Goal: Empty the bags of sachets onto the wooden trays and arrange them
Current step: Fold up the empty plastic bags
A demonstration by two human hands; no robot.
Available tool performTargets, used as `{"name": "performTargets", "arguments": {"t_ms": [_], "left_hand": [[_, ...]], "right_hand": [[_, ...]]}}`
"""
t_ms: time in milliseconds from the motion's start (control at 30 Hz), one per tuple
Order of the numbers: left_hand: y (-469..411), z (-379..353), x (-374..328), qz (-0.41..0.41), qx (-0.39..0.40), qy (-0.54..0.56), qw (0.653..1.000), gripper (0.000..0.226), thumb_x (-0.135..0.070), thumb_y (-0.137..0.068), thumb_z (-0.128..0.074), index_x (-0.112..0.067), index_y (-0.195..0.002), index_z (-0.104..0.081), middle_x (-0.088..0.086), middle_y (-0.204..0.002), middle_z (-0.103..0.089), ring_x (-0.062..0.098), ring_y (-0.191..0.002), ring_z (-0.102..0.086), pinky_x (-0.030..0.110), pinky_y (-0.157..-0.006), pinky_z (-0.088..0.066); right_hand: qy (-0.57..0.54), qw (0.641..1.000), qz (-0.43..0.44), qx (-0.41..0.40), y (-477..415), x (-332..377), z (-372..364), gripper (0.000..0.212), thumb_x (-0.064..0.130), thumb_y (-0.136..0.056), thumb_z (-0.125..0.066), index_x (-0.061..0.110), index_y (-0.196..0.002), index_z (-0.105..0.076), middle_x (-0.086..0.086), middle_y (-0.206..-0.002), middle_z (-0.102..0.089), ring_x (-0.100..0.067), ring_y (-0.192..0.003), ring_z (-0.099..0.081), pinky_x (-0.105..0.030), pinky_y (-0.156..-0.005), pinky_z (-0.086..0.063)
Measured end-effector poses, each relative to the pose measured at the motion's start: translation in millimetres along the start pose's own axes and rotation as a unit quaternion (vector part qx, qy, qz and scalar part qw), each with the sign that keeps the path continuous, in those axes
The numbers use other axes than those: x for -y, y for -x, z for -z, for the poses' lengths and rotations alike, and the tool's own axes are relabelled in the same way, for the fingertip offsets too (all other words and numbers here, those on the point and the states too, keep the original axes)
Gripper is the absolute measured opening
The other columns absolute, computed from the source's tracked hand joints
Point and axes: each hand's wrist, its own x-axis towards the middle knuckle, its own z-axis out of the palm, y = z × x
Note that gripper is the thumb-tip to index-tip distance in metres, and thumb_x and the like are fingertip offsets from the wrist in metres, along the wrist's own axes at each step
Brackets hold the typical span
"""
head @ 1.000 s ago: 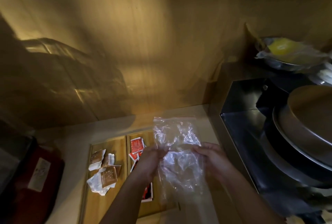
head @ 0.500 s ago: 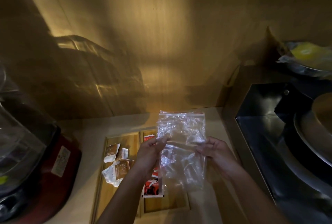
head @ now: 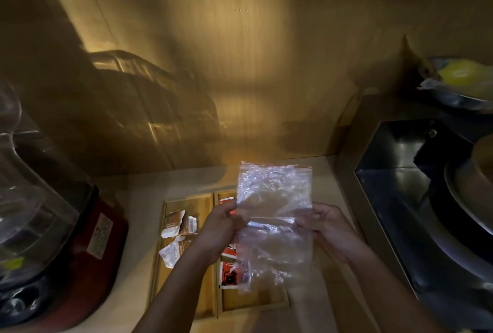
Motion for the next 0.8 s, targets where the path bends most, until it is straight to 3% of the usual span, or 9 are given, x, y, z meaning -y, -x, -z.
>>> {"name": "performTargets", "arguments": {"t_ms": [100, 200, 267, 333, 433, 533, 600, 700, 800], "left_hand": [[2.0, 4.5, 1.8, -0.022, -0.008, -0.012, 1.0, 0.026, 0.003, -0.089, -0.05, -0.01, -0.086, -0.073, 0.011, -0.082, -0.07, 0.023, -0.072, -0.064, 0.029, -0.059, -0.051], [5.6, 7.0, 2.3, -0.035, -0.028, -0.017, 0.999, 0.038, 0.015, -0.083, -0.044, -0.002, -0.065, -0.072, 0.016, -0.072, -0.066, 0.023, -0.062, -0.058, 0.025, -0.052, -0.047], [6.8, 7.7, 2.9, -0.045, -0.033, 0.009, 0.998, 0.054, 0.024, -0.076, -0.037, -0.01, -0.045, -0.066, 0.008, -0.062, -0.066, 0.021, -0.059, -0.057, 0.022, -0.05, -0.048], [8.9, 6.8, 2.6, -0.05, -0.039, 0.03, 0.998, 0.059, 0.025, -0.075, -0.034, -0.013, -0.039, -0.063, 0.001, -0.057, -0.064, 0.018, -0.06, -0.056, 0.02, -0.049, -0.049], [12.8, 6.3, 2.2, -0.042, -0.051, 0.082, 0.994, 0.048, 0.015, -0.085, -0.039, -0.007, -0.055, -0.067, 0.011, -0.077, -0.062, 0.026, -0.073, -0.059, 0.027, -0.048, -0.054], [13.6, 8.0, 3.8, -0.007, -0.059, 0.114, 0.992, 0.024, -0.013, -0.096, -0.043, -0.012, -0.104, -0.066, 0.015, -0.106, -0.064, 0.031, -0.092, -0.064, 0.037, -0.062, -0.06], [12.6, 11.5, 9.8, 0.053, -0.028, 0.157, 0.986, 0.043, -0.044, -0.093, -0.041, -0.016, -0.121, -0.057, 0.018, -0.115, -0.064, 0.036, -0.1, -0.066, 0.047, -0.072, -0.059], [16.1, 11.1, 12.7, 0.159, 0.058, 0.172, 0.97, 0.069, -0.07, -0.083, -0.036, -0.016, -0.117, -0.062, 0.017, -0.103, -0.072, 0.038, -0.089, -0.069, 0.052, -0.074, -0.057], [20.7, 5.6, 13.3, 0.185, 0.083, 0.126, 0.971, 0.053, -0.055, -0.084, -0.049, -0.013, -0.113, -0.061, 0.015, -0.094, -0.069, 0.031, -0.078, -0.066, 0.043, -0.065, -0.059]], "right_hand": [[-0.026, 1.0, -0.007, 0.012, 1.8, 0.3, -1.9, 0.02, -0.02, -0.076, -0.054, -0.005, -0.079, -0.068, -0.01, -0.055, -0.07, -0.015, -0.048, -0.067, -0.02, -0.049, -0.056], [-0.016, 1.0, 0.002, 0.012, -0.5, -1.1, -2.1, 0.044, -0.028, -0.072, -0.046, 0.003, -0.049, -0.069, -0.005, -0.048, -0.067, -0.012, -0.043, -0.063, -0.016, -0.042, -0.051], [0.005, 1.0, 0.018, 0.009, -2.9, -2.5, -3.1, 0.053, -0.031, -0.068, -0.041, 0.006, -0.038, -0.064, -0.006, -0.05, -0.067, -0.013, -0.048, -0.064, -0.015, -0.045, -0.049], [0.022, 0.999, 0.029, 0.0, -4.1, -2.9, -4.6, 0.055, -0.031, -0.069, -0.038, 0.006, -0.035, -0.061, -0.007, -0.049, -0.062, -0.014, -0.048, -0.058, -0.015, -0.045, -0.045], [0.056, 0.998, 0.038, -0.017, -7.3, -5.0, -3.3, 0.056, -0.029, -0.068, -0.033, 0.008, -0.035, -0.059, -0.001, -0.038, -0.052, -0.01, -0.041, -0.044, -0.015, -0.038, -0.031], [0.082, 0.995, 0.05, -0.034, -10.8, -8.9, -1.1, 0.052, -0.025, -0.067, -0.035, 0.01, -0.039, -0.062, -0.002, -0.042, -0.053, -0.019, -0.047, -0.039, -0.021, -0.044, -0.026], [0.084, 0.994, 0.054, -0.052, -10.6, -8.4, -1.6, 0.052, -0.025, -0.068, -0.036, 0.01, -0.038, -0.061, -0.002, -0.042, -0.052, -0.019, -0.048, -0.038, -0.021, -0.044, -0.026], [0.101, 0.991, 0.082, -0.043, -9.8, -3.5, -2.3, 0.054, -0.026, -0.069, -0.038, 0.011, -0.037, -0.061, -0.012, -0.048, -0.051, -0.022, -0.052, -0.04, -0.023, -0.05, -0.033], [0.139, 0.985, 0.098, -0.021, -9.1, -0.3, -2.7, 0.056, -0.028, -0.068, -0.039, 0.012, -0.035, -0.061, -0.017, -0.058, -0.051, -0.024, -0.057, -0.041, -0.029, -0.058, -0.032]]}}
